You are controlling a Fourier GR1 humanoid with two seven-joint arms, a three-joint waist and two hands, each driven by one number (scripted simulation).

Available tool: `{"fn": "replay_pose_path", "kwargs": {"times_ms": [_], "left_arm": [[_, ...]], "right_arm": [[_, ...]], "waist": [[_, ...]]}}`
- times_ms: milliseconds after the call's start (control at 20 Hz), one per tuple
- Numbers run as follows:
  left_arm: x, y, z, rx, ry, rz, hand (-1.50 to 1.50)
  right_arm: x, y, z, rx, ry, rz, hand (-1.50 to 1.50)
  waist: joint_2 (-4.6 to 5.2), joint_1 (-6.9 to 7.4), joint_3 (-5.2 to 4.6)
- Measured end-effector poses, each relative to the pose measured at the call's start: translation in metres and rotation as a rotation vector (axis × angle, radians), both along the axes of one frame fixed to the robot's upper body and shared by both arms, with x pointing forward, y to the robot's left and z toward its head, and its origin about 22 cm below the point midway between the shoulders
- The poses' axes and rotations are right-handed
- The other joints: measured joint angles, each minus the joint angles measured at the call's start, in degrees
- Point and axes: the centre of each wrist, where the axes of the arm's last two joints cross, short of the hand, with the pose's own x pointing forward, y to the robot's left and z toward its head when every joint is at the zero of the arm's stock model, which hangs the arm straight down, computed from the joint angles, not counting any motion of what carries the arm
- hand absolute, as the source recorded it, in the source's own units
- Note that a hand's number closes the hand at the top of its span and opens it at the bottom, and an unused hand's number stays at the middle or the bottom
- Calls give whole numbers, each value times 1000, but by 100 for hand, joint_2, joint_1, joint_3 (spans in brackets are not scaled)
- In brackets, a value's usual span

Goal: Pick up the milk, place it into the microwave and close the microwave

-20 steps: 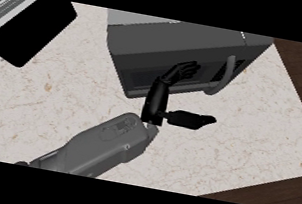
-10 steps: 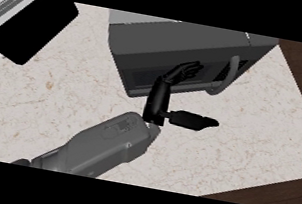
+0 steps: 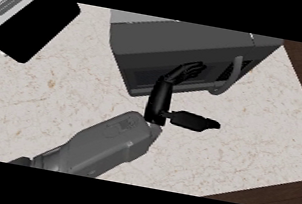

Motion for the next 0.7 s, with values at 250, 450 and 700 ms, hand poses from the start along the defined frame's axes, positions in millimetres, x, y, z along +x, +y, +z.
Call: {"fn": "replay_pose_path", "kwargs": {"times_ms": [250, 450, 700], "left_arm": [[0, 0, -1, -9, -4, 1, -150], [1, 1, -2, -14, -12, 6, -150], [1, 1, -3, -25, -18, 14, -150]], "right_arm": [[6, 2, -14, 108, 73, 63, -150], [11, -1, -17, 148, 109, 92, -150], [16, -8, -17, 185, 133, 117, -150]], "waist": [[4, -4, -4], [6, -24, -4], [7, -51, 0]]}}
